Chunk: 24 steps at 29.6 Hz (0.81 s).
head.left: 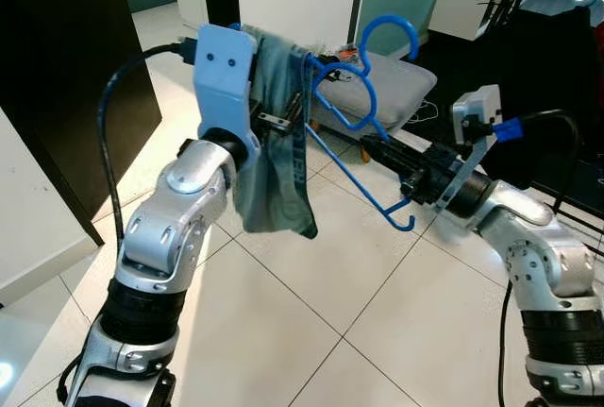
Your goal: Hang hanger
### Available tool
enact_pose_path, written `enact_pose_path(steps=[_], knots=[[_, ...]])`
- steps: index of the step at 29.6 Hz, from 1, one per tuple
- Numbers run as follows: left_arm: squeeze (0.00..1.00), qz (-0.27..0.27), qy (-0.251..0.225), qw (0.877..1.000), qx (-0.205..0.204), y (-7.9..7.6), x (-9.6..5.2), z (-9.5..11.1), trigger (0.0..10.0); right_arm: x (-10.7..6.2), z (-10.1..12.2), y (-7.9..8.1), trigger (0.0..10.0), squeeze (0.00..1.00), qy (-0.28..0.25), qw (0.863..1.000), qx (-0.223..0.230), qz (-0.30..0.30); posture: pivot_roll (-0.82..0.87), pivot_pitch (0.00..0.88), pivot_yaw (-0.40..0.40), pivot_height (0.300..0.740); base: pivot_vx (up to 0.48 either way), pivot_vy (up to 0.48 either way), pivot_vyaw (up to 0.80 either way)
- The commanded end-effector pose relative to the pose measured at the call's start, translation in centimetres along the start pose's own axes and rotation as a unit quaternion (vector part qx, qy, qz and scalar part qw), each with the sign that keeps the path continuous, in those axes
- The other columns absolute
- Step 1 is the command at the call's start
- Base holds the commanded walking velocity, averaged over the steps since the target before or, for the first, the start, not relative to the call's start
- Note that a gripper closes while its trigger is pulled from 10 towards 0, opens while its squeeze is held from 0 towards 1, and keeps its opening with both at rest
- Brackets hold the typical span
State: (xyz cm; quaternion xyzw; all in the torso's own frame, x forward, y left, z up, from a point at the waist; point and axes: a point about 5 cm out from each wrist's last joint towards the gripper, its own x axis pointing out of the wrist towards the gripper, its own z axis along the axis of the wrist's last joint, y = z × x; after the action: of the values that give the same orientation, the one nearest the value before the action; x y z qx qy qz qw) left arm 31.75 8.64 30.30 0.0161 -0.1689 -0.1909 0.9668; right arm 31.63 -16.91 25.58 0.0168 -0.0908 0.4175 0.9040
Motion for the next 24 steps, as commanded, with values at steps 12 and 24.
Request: enact_pose_path(steps=[12,24], knots=[[0.0,0.041,-0.001,0.998,0.047,0.8,0.0,-0.3,8.1,0.6,1.0,0.8,10.0,0.0,-0.016,1.0,-0.007,0.025,0.0,0.096,-0.015,0.74,0.0,0.0,0.0],[0.0,0.092,0.014,0.992,0.087,2.1,-0.1,-0.8,0.0,0.6,1.3,1.0,10.0,0.0,-0.022,0.999,-0.009,0.026,-0.01,0.091,-0.012,0.74,0.0,0.0,0.0]])
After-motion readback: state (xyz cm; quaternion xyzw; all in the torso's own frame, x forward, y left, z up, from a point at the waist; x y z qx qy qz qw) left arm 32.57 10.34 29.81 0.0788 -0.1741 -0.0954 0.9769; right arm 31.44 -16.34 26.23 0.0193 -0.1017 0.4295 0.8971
